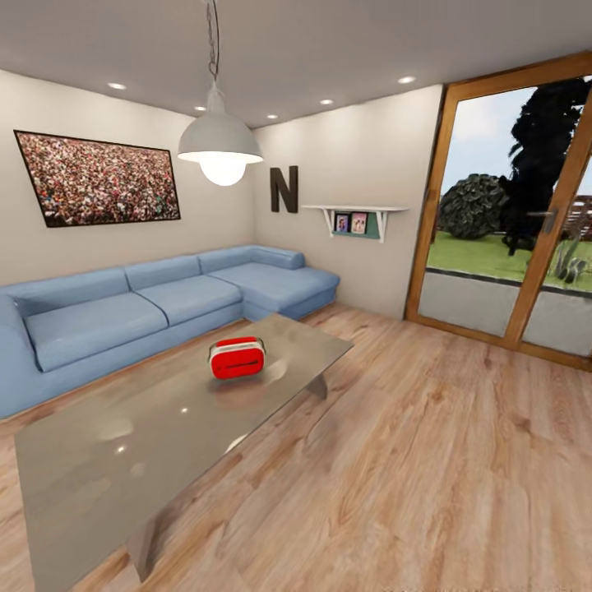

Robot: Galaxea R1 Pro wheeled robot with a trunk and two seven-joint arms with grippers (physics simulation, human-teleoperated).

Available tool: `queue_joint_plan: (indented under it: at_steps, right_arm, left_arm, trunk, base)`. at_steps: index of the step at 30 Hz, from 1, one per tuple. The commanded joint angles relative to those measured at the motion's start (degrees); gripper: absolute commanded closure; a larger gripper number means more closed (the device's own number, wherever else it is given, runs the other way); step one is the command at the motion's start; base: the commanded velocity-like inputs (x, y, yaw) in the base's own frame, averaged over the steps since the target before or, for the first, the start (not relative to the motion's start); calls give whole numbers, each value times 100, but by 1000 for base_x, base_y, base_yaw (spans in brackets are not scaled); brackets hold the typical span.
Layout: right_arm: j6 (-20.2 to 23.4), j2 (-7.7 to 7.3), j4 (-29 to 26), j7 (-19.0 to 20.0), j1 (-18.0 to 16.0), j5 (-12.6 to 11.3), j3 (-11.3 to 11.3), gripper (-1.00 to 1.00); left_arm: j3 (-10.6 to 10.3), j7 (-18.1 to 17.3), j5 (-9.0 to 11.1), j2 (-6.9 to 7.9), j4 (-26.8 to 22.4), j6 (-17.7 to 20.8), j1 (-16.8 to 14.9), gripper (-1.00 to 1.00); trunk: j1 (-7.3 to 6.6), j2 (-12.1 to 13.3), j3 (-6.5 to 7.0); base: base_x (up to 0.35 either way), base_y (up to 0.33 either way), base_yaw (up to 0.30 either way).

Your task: Turn on the radio receiver that's on the table in the living room.

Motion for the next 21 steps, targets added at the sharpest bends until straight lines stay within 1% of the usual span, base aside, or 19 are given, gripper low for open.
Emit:
queue_joint_plan:
  at_steps: [1,6,8,10,11,15,21]
  right_arm:
    - [0,0,0,0,0,0,0,-100]
    - [8,0,0,0,0,0,3,-100]
    - [5,0,0,0,0,0,3,-100]
    - [9,0,0,0,0,0,3,-100]
    - [9,0,0,0,0,0,3,-100]
    - [10,0,0,0,0,0,3,-100]
    - [10,0,0,0,0,6,10,-100]
  left_arm:
    - [-1,0,0,0,0,0,0,-100]
    - [2,0,3,5,0,0,0,-100]
    - [4,0,12,15,0,-3,0,-100]
    - [1,0,269,32,0,0,0,-100]
    - [-1,0,334,33,0,0,0,-100]
    - [-3,0,424,35,0,0,0,-100]
    - [-4,0,454,35,0,0,0,-100]
  trunk:
    - [0,0,3]
    - [0,0,9]
    - [0,0,9]
    - [0,0,9]
    - [0,0,9]
    - [0,0,9]
    - [0,0,9]
  base:
    - [14,0,-221]
    - [10,0,-69]
    - [111,0,-15]
    - [289,0,-2]
    - [308,0,-1]
    - [315,0,-1]
    - [321,0,0]
